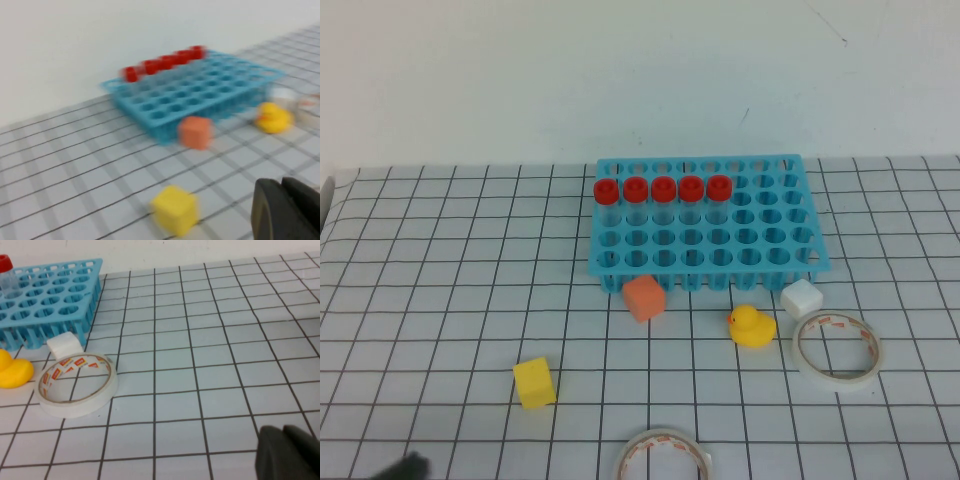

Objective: Place the test tubes

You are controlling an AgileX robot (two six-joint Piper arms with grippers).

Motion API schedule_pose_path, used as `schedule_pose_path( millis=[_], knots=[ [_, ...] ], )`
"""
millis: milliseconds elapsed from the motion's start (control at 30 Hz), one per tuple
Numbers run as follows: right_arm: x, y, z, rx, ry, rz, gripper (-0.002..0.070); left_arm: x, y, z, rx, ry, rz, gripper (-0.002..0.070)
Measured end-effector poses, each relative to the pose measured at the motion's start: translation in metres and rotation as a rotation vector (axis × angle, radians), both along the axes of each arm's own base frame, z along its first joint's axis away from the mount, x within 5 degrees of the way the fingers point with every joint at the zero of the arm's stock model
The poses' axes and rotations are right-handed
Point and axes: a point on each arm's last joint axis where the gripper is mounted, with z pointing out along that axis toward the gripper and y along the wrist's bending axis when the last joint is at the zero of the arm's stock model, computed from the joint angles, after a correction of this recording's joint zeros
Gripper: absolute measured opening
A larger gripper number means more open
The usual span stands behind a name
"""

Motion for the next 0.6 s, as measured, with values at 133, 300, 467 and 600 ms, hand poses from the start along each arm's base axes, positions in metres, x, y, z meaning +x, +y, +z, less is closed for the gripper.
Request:
schedule_pose_path(
  millis=[133, 300, 467, 600],
  knots=[
    [0.0, 0.0, 0.0, 0.0, 0.0, 0.0, -0.0001, -0.001, 0.016, -0.001, -0.052, -0.031, 0.19, -0.0002],
    [0.0, 0.0, 0.0, 0.0, 0.0, 0.0, -0.0001, -0.007, 0.032, -0.002, -0.064, -0.051, 0.416, -0.0002],
    [0.0, 0.0, 0.0, 0.0, 0.0, 0.0, -0.0001, -0.012, 0.039, -0.01, -0.045, 0.008, 0.538, -0.0002],
    [0.0, 0.0, 0.0, 0.0, 0.0, 0.0, -0.0001, -0.013, 0.04, -0.016, -0.007, 0.073, 0.543, -0.0002]
  ],
)
